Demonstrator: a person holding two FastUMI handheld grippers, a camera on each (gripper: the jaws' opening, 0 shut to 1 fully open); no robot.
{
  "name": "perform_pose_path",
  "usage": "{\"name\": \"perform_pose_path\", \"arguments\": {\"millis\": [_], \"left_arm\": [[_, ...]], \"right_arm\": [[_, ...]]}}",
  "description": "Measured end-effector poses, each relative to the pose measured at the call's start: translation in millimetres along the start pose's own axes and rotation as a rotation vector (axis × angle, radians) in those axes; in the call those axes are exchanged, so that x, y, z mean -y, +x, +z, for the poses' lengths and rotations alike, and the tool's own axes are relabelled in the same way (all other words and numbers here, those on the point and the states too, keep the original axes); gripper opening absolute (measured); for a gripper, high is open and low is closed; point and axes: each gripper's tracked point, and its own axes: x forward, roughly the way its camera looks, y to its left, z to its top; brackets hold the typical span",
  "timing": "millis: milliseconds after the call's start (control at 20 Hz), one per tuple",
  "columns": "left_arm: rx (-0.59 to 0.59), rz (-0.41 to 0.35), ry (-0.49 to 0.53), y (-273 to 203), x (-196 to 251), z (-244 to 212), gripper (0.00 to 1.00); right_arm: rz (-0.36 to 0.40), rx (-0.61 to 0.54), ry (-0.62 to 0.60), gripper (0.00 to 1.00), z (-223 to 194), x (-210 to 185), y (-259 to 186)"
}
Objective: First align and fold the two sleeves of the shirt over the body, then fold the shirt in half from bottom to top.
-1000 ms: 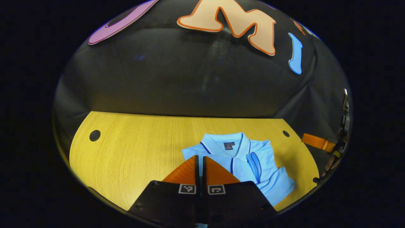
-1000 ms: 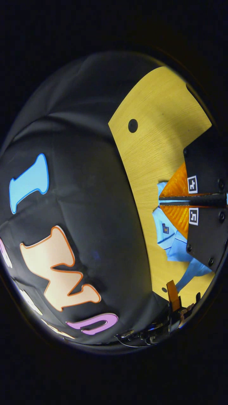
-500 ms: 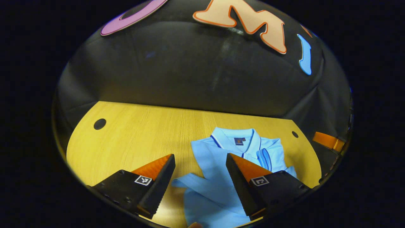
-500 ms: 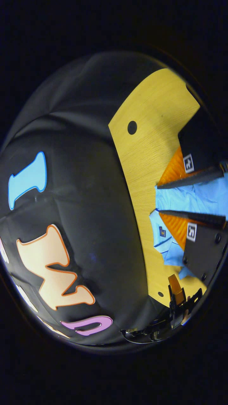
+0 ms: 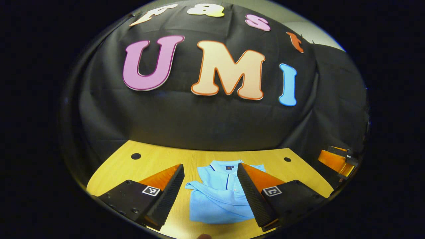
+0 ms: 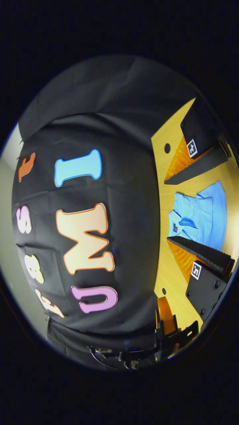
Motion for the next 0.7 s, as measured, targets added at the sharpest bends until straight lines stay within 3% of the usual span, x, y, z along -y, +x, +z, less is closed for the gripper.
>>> {"name": "perform_pose_path", "arguments": {"millis": [300, 400, 450, 500, 700], "left_arm": [[0.091, -0.015, 0.093, -82, 37, 16, 0.95], [0.105, -0.024, 0.101, -99, 49, 14, 0.95], [0.103, -0.031, 0.099, -108, 54, 13, 0.95], [0.105, -0.035, 0.099, -115, 57, 13, 0.95], [0.132, -0.026, 0.113, -131, 59, 23, 0.95]], "right_arm": [[0.032, 0.071, -0.022, 0.97, 12, -13, -85], [0.043, 0.072, -0.008, 0.97, 10, -17, -101], [0.05, 0.069, -0.001, 0.92, 9, -20, -107], [0.053, 0.072, 0.002, 0.97, 10, -22, -113], [0.053, 0.099, 0.015, 0.97, 21, -24, -124]]}}
